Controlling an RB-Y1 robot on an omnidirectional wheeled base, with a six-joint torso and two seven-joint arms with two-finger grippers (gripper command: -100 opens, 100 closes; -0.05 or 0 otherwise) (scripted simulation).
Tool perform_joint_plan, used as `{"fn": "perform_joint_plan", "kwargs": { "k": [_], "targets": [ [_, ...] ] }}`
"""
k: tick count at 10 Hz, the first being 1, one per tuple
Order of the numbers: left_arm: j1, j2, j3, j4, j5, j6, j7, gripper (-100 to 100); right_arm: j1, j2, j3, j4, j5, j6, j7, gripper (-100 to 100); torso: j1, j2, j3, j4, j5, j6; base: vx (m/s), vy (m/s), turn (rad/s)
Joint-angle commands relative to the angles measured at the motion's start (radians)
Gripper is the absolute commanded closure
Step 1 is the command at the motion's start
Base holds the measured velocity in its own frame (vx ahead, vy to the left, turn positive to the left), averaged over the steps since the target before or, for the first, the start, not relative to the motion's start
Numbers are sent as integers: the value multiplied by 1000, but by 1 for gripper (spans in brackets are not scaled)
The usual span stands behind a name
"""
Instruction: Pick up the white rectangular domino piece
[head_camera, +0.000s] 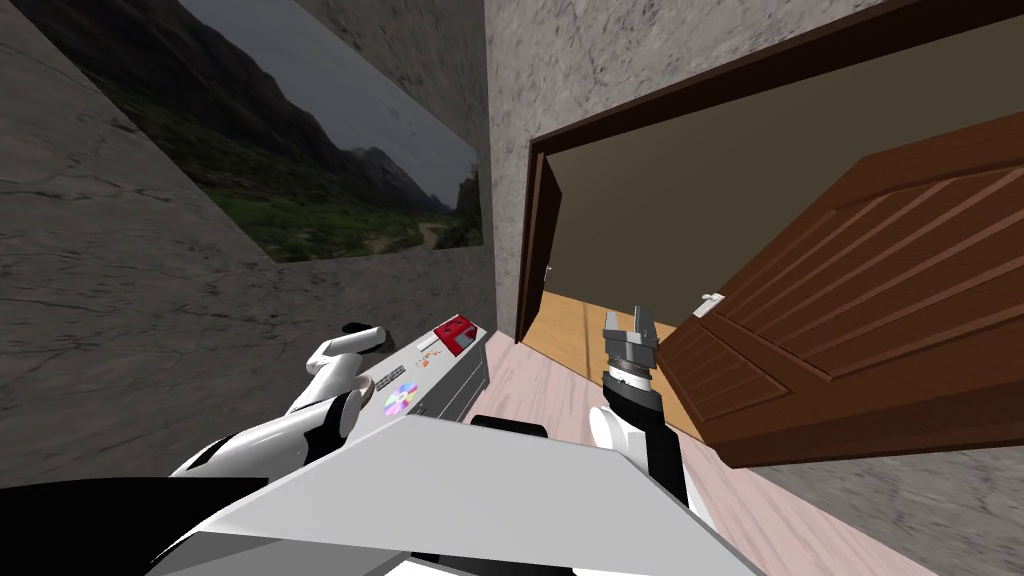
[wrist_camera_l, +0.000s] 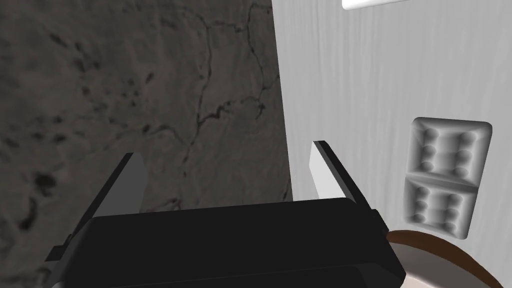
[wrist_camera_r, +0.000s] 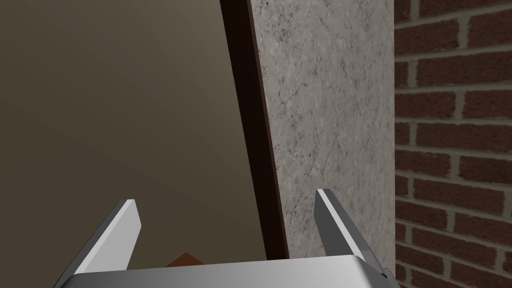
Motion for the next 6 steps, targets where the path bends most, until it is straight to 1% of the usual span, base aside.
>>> {"fn": "perform_joint_plan", "kwargs": {
  "k": [1,2,3,4,6],
  "targets": [
    [-11,8,10,39,-1,48,4,-100,0,0,0,0,0,0,0,0,0,0,0,0,0,0,19,16,-45],
    [-20,18,30,81,-1,75,11,-100,0,0,0,0,0,0,0,0,0,0,0,0,0,0,20,17,-60],
    [-20,18,30,81,-1,110,11,-100,0,0,0,0,0,0,0,0,0,0,0,0,0,0,14,16,-34],
    [-27,27,49,121,-2,141,18,-100,0,0,0,0,0,0,0,0,0,0,0,0,0,0,15,21,-67],
    [-27,27,49,121,-2,170,18,-100,0,0,0,0,0,0,0,0,0,0,0,0,0,0,8,15,-13]
  ]
}}
